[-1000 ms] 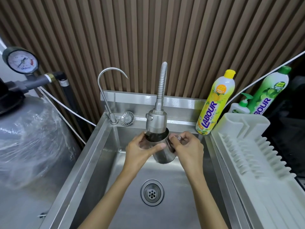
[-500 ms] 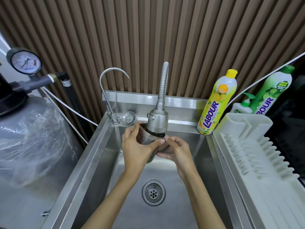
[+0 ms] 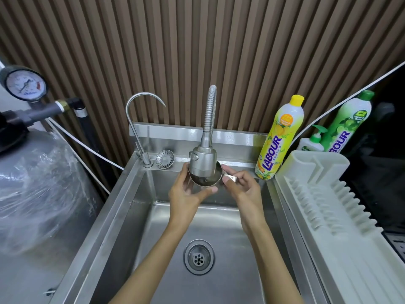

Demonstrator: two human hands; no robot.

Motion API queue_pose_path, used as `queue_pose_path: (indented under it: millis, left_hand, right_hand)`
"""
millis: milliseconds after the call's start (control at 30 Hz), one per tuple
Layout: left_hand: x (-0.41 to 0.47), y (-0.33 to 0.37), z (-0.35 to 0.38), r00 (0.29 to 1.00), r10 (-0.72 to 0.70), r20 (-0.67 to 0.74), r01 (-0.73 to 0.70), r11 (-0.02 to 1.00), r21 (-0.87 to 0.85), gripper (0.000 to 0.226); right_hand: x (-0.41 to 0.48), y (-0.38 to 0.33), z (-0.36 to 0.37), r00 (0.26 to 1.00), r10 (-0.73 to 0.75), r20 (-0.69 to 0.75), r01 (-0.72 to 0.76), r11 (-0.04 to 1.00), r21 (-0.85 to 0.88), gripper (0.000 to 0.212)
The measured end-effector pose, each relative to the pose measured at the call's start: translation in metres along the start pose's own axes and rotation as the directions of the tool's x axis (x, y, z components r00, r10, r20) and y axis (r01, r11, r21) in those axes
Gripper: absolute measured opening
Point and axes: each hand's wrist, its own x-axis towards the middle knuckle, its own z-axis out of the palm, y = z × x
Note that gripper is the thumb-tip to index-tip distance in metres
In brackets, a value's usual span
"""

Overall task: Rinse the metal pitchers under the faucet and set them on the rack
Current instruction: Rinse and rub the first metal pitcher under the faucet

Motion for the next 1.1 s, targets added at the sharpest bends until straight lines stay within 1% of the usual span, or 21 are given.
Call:
queue_pose_path:
  millis: [67,100,133,200,233,300,333,367,433,467,533,567,633,667,733,767,833,867,933,1033,1100]
  left_hand:
    - [0.004,0.011,-0.004,0.996,0.085,-0.007,-0.084,0.99,0.116,0.078]
    - [0.004,0.017,-0.007,0.993,0.12,-0.01,-0.116,0.973,0.199,0.079]
    - [0.004,0.023,-0.01,0.988,0.155,-0.023,-0.143,0.951,0.273,0.078]
    - [0.003,0.03,-0.014,0.975,0.213,-0.058,-0.173,0.899,0.402,0.067]
    - [0.003,0.03,-0.017,0.975,0.209,-0.078,-0.149,0.871,0.469,0.066]
    - [0.002,0.027,-0.022,0.981,0.172,-0.085,-0.091,0.808,0.583,0.072]
    - [0.0,0.025,-0.024,0.987,0.142,-0.08,-0.065,0.793,0.605,0.068]
    - [-0.001,0.024,-0.027,0.992,0.102,-0.072,-0.04,0.807,0.59,0.059]
    - [-0.004,0.02,-0.03,0.999,0.026,-0.034,-0.006,0.864,0.504,0.04]
    - [-0.006,0.018,-0.029,1.0,-0.016,-0.006,0.017,0.903,0.429,0.038]
    - [-0.007,0.01,-0.025,0.992,-0.111,0.055,0.096,0.968,0.232,0.043]
    - [-0.007,0.007,-0.022,0.985,-0.152,0.083,0.138,0.979,0.153,0.044]
    - [-0.004,-0.001,-0.015,0.973,-0.201,0.112,0.19,0.976,0.106,0.045]
    - [-0.002,-0.006,-0.012,0.967,-0.224,0.122,0.212,0.972,0.106,0.047]
    - [0.007,-0.016,-0.007,0.946,-0.296,0.134,0.277,0.95,0.147,0.055]
    - [0.012,-0.02,-0.005,0.93,-0.34,0.136,0.316,0.933,0.173,0.053]
    - [0.02,-0.025,-0.002,0.899,-0.416,0.137,0.378,0.895,0.235,0.035]
    - [0.025,-0.026,-0.001,0.891,-0.432,0.14,0.384,0.881,0.275,0.028]
    - [0.032,-0.029,0.001,0.889,-0.431,0.155,0.352,0.86,0.369,0.021]
    - [0.038,-0.039,-0.002,0.885,-0.449,0.123,0.355,0.822,0.446,0.028]
    - [0.038,-0.045,-0.007,0.883,-0.459,0.093,0.373,0.809,0.455,0.032]
  right_hand:
    - [0.005,0.005,0.004,0.993,0.089,0.073,-0.103,0.971,0.215,0.025]
    - [0.006,0.007,0.006,0.985,0.134,0.105,-0.157,0.951,0.265,0.024]
    - [0.007,0.008,0.008,0.977,0.172,0.125,-0.201,0.941,0.274,0.022]
    - [0.006,0.012,0.012,0.963,0.229,0.141,-0.258,0.937,0.237,0.02]
    - [0.004,0.012,0.013,0.957,0.255,0.137,-0.28,0.937,0.21,0.019]
    - [0.0,0.008,0.014,0.951,0.295,0.094,-0.306,0.943,0.13,0.019]
    - [-0.001,0.005,0.013,0.951,0.305,0.057,-0.308,0.948,0.072,0.02]
    - [-0.002,0.001,0.011,0.954,0.3,0.017,-0.3,0.954,0.0,0.022]
    - [-0.003,-0.004,0.007,0.969,0.238,-0.059,-0.245,0.952,-0.181,0.023]
    - [-0.004,-0.006,0.004,0.981,0.175,-0.086,-0.192,0.945,-0.266,0.023]
    - [-0.006,-0.01,0.003,0.995,0.033,-0.092,-0.064,0.929,-0.365,0.026]
    - [-0.007,-0.011,0.003,0.996,-0.026,-0.081,-0.007,0.922,-0.387,0.026]
    - [-0.005,-0.012,0.006,0.99,-0.134,-0.053,0.097,0.892,-0.441,0.027]
    - [-0.003,-0.012,0.007,0.98,-0.196,-0.027,0.158,0.859,-0.487,0.028]
    - [0.003,-0.01,0.01,0.949,-0.306,0.075,0.291,0.758,-0.584,0.023]
    - [0.007,-0.01,0.012,0.929,-0.346,0.132,0.349,0.699,-0.624,0.021]
    - [0.014,-0.005,0.015,0.898,-0.377,0.229,0.423,0.592,-0.686,0.018]
    - [0.017,-0.002,0.017,0.889,-0.374,0.265,0.443,0.551,-0.707,0.016]
    - [0.02,0.003,0.021,0.887,-0.346,0.305,0.45,0.505,-0.736,0.017]
    - [0.019,0.007,0.027,0.883,-0.326,0.338,0.463,0.493,-0.737,0.019]
    - [0.017,0.01,0.031,0.872,-0.312,0.378,0.486,0.452,-0.748,0.021]
